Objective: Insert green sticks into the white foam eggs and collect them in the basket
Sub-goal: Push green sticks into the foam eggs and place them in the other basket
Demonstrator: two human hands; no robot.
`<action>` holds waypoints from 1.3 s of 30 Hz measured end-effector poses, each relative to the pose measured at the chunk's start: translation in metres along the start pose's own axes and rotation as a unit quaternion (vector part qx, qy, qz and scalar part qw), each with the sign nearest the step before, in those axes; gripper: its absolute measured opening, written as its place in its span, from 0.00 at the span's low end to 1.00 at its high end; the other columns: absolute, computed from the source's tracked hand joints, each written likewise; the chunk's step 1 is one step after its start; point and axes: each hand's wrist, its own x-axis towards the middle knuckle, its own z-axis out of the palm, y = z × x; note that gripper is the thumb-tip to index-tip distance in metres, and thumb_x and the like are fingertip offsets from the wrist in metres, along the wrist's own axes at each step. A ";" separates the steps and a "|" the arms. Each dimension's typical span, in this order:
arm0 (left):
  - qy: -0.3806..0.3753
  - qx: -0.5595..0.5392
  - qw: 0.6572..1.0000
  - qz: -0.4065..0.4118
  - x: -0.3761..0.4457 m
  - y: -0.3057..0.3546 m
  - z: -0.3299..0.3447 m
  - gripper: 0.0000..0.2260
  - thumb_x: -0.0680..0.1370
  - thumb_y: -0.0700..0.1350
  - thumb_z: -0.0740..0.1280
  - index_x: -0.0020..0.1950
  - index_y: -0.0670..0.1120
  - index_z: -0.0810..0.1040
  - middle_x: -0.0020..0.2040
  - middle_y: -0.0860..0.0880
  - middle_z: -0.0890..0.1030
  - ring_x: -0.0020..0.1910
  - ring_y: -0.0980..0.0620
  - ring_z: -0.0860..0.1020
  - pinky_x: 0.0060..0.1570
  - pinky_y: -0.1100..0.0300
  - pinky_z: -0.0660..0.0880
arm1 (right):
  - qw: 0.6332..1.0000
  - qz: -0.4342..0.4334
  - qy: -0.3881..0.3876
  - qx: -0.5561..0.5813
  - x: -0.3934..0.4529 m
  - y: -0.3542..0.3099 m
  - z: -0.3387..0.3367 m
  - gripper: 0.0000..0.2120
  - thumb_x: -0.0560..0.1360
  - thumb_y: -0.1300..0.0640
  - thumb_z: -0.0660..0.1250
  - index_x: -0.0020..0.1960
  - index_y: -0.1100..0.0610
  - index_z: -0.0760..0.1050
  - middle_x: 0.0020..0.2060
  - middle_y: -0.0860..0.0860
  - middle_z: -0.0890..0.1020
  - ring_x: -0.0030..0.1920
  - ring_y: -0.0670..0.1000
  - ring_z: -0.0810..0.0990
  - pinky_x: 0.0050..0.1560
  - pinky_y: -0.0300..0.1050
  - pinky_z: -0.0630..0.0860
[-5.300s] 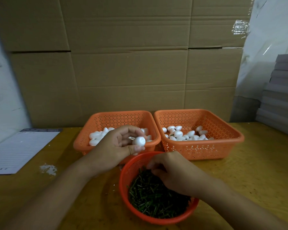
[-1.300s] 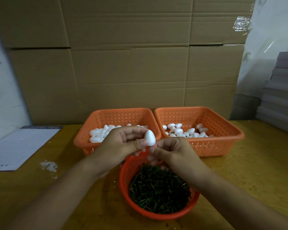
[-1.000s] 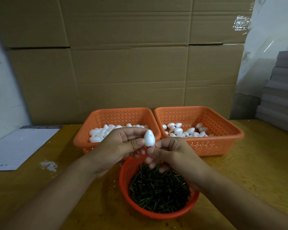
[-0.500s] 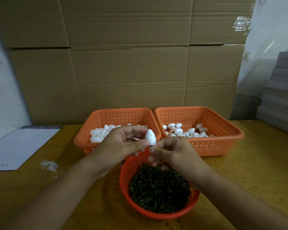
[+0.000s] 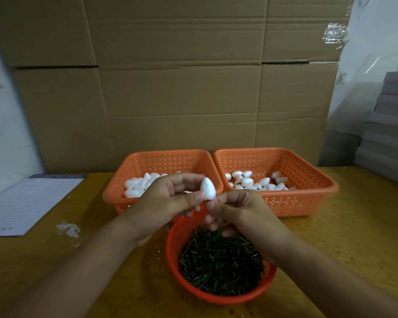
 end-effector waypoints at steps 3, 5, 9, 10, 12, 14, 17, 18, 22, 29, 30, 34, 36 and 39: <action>0.019 0.005 1.000 0.006 0.001 0.000 0.002 0.19 0.72 0.48 0.74 0.62 0.51 0.81 0.56 0.49 0.85 0.43 0.53 0.82 0.43 0.62 0.79 | 1.000 -0.010 0.024 -0.008 0.000 0.000 -0.001 0.08 0.79 0.58 0.68 0.43 0.57 0.83 0.37 0.54 0.86 0.36 0.48 0.82 0.32 0.36 0.75; 0.035 0.018 0.999 0.013 0.001 0.000 0.003 0.20 0.71 0.49 0.73 0.63 0.52 0.79 0.56 0.51 0.85 0.43 0.53 0.82 0.42 0.62 0.79 | 0.999 -0.009 0.047 -0.011 0.001 -0.001 -0.002 0.09 0.79 0.58 0.67 0.42 0.59 0.82 0.36 0.53 0.85 0.35 0.47 0.82 0.32 0.37 0.75; 0.085 0.019 0.996 0.032 0.003 -0.001 0.000 0.13 0.78 0.47 0.70 0.62 0.54 0.79 0.56 0.51 0.84 0.42 0.53 0.82 0.41 0.61 0.79 | 0.992 0.035 0.114 0.047 0.007 -0.004 -0.016 0.10 0.79 0.56 0.67 0.43 0.60 0.82 0.35 0.53 0.85 0.33 0.46 0.81 0.30 0.37 0.75; 0.102 0.021 0.994 0.034 0.004 -0.001 -0.002 0.11 0.80 0.45 0.69 0.61 0.55 0.79 0.55 0.51 0.84 0.42 0.53 0.82 0.40 0.61 0.79 | 0.987 0.050 0.136 0.068 0.009 -0.005 -0.022 0.08 0.79 0.57 0.68 0.45 0.61 0.82 0.35 0.52 0.85 0.33 0.46 0.80 0.30 0.37 0.74; 0.138 0.023 0.990 0.033 0.006 0.000 -0.007 0.10 0.81 0.42 0.66 0.59 0.54 0.80 0.54 0.51 0.84 0.41 0.54 0.82 0.39 0.61 0.78 | 0.976 0.072 0.180 0.094 0.014 -0.005 -0.037 0.07 0.78 0.58 0.68 0.47 0.61 0.81 0.34 0.52 0.84 0.32 0.46 0.79 0.29 0.37 0.73; 0.172 0.018 0.984 0.027 0.008 -0.001 -0.011 0.10 0.82 0.39 0.65 0.58 0.52 0.80 0.51 0.51 0.84 0.39 0.55 0.82 0.38 0.60 0.78 | 0.965 0.086 0.223 0.112 0.018 -0.004 -0.052 0.06 0.78 0.58 0.69 0.48 0.60 0.81 0.33 0.51 0.83 0.31 0.45 0.79 0.27 0.36 0.73; 0.214 0.009 0.977 0.021 0.011 -0.002 -0.016 0.10 0.82 0.37 0.64 0.56 0.49 0.81 0.48 0.50 0.85 0.36 0.56 0.81 0.35 0.63 0.78 | 0.953 0.079 0.251 0.153 0.023 -0.005 -0.069 0.08 0.79 0.57 0.67 0.53 0.61 0.80 0.34 0.50 0.84 0.31 0.44 0.80 0.27 0.36 0.74; 0.222 0.005 0.975 0.020 0.012 -0.003 -0.018 0.10 0.82 0.37 0.64 0.56 0.49 0.81 0.47 0.51 0.85 0.35 0.56 0.81 0.34 0.64 0.77 | 0.951 0.070 0.253 0.163 0.023 -0.005 -0.072 0.08 0.80 0.57 0.66 0.55 0.60 0.79 0.34 0.50 0.84 0.32 0.45 0.80 0.28 0.37 0.74; 0.235 0.020 0.971 0.024 0.014 -0.007 -0.025 0.11 0.81 0.37 0.63 0.54 0.51 0.82 0.45 0.54 0.85 0.35 0.57 0.81 0.33 0.64 0.77 | 0.967 0.060 0.207 0.138 0.021 -0.007 -0.067 0.09 0.81 0.58 0.64 0.59 0.57 0.77 0.37 0.51 0.85 0.34 0.46 0.81 0.30 0.38 0.74; 0.230 0.106 0.967 0.040 0.020 -0.012 -0.037 0.13 0.80 0.38 0.65 0.51 0.56 0.82 0.47 0.55 0.85 0.37 0.58 0.82 0.35 0.62 0.75 | 0.973 0.078 -0.075 -0.202 0.008 -0.001 -0.030 0.08 0.80 0.58 0.67 0.57 0.53 0.80 0.46 0.50 0.86 0.42 0.44 0.83 0.42 0.36 0.78; 0.230 0.122 0.965 0.041 0.021 -0.012 -0.039 0.13 0.80 0.38 0.65 0.51 0.56 0.81 0.47 0.56 0.85 0.37 0.58 0.83 0.36 0.62 0.75 | 0.950 0.037 -0.106 -0.292 0.008 0.004 -0.026 0.09 0.79 0.56 0.68 0.58 0.51 0.81 0.48 0.48 0.86 0.45 0.42 0.82 0.46 0.33 0.77; 0.205 0.239 0.949 0.025 0.040 -0.008 -0.044 0.12 0.77 0.37 0.67 0.50 0.55 0.81 0.45 0.55 0.83 0.43 0.58 0.82 0.44 0.62 0.74 | 0.849 -0.104 -0.175 -0.487 0.004 0.020 -0.005 0.17 0.77 0.46 0.69 0.64 0.47 0.79 0.60 0.41 0.80 0.59 0.38 0.74 0.55 0.25 0.64; 0.157 0.325 0.933 -0.003 0.055 -0.006 -0.046 0.11 0.77 0.39 0.69 0.52 0.54 0.80 0.48 0.56 0.83 0.50 0.58 0.81 0.51 0.63 0.75 | 0.833 -0.116 -0.191 -0.506 0.002 0.026 -0.001 0.18 0.78 0.44 0.67 0.66 0.46 0.77 0.62 0.42 0.78 0.62 0.40 0.71 0.61 0.32 0.65; 0.076 0.406 0.910 -0.046 0.077 -0.005 -0.045 0.10 0.78 0.43 0.70 0.59 0.53 0.80 0.56 0.55 0.81 0.57 0.56 0.78 0.57 0.60 0.74 | 0.828 -0.107 -0.201 -0.512 0.003 0.028 -0.003 0.19 0.78 0.43 0.66 0.67 0.45 0.75 0.63 0.43 0.76 0.65 0.44 0.71 0.66 0.41 0.68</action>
